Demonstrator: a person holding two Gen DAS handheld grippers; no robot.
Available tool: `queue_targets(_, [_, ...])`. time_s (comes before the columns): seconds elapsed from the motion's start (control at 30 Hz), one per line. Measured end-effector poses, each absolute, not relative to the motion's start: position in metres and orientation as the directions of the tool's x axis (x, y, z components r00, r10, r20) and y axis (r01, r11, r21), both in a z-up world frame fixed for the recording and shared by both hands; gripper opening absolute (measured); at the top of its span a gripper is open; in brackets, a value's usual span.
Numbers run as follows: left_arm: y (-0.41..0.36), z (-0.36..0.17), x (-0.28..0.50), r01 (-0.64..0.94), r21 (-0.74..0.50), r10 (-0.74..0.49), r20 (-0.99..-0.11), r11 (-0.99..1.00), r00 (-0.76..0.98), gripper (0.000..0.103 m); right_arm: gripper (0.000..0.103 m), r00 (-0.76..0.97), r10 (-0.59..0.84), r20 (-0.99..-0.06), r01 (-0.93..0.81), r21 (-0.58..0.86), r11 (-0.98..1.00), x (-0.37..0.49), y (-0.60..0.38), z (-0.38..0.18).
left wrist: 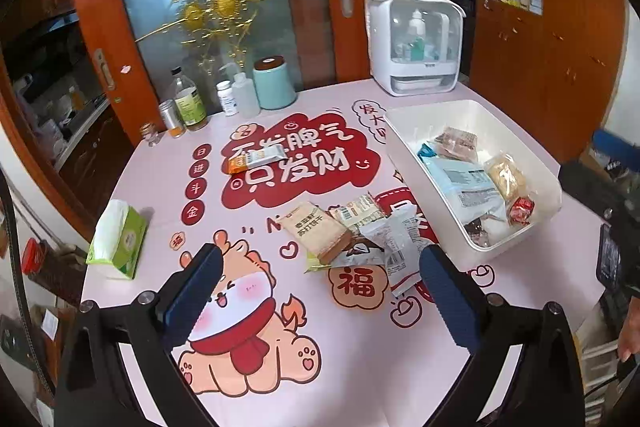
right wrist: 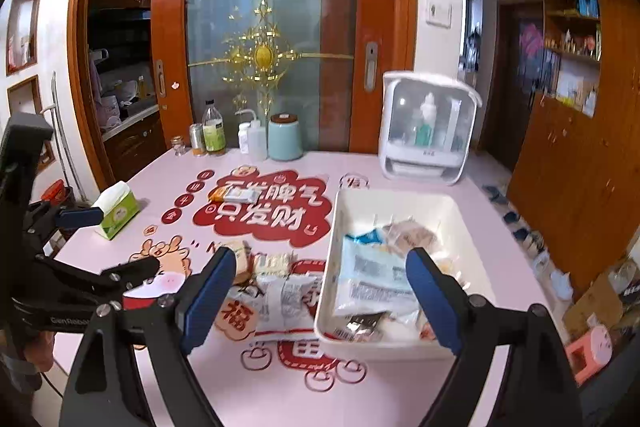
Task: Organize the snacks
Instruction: 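Withdraw both tools from the box back over the snack pile, then grasp the white printed bag with right tool while left tool grasps brown cracker bag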
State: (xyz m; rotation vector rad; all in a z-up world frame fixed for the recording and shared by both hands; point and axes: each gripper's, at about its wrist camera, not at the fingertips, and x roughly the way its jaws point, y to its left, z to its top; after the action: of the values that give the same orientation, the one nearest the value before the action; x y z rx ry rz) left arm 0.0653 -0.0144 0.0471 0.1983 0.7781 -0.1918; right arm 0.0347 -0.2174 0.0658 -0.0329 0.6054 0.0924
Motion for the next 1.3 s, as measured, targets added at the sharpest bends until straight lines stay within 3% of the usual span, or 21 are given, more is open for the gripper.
queue_targets(0.4, [0.034, 0.022, 0.067, 0.124, 0.071, -0.030, -0.747, 0.990, 0.664, 0.098, 0.088, 0.631, 0.241, -0.738, -0.229, 0.119, 0.966, 0.079, -0.185, 0.014])
queue_targets(0.53, [0.052, 0.010, 0.096, 0.054, 0.011, -0.027, -0.766, 0.998, 0.643, 0.098, 0.086, 0.569, 0.187, -0.801, -0.237, 0.058, 0.970, 0.111, -0.163, -0.016])
queue_targets(0.67, [0.061, -0.011, 0.140, -0.007, -0.043, -0.031, -0.801, 0.999, 0.598, 0.098, 0.072, 0.481, 0.128, -0.867, -0.227, 0.018, 0.974, 0.145, -0.148, -0.055])
queue_targets(0.8, [0.057, -0.046, 0.190, -0.024, -0.113, -0.085, -0.855, 0.993, 0.512, 0.098, 0.071, 0.440, 0.053, -0.897, -0.226, -0.053, 0.973, 0.164, -0.138, -0.081])
queue_targets(1.1, [0.028, -0.116, 0.271, -0.045, -0.163, -0.135, -0.917, 0.986, 0.374, 0.098, 0.070, 0.381, -0.122, -0.917, -0.231, -0.222, 0.947, 0.186, -0.131, -0.129])
queue_targets(1.3, [0.010, -0.152, 0.293, -0.050, -0.177, -0.156, -0.946, 0.983, 0.283, 0.098, 0.071, 0.446, -0.244, -0.861, -0.276, -0.391, 0.878, 0.182, -0.113, -0.150])
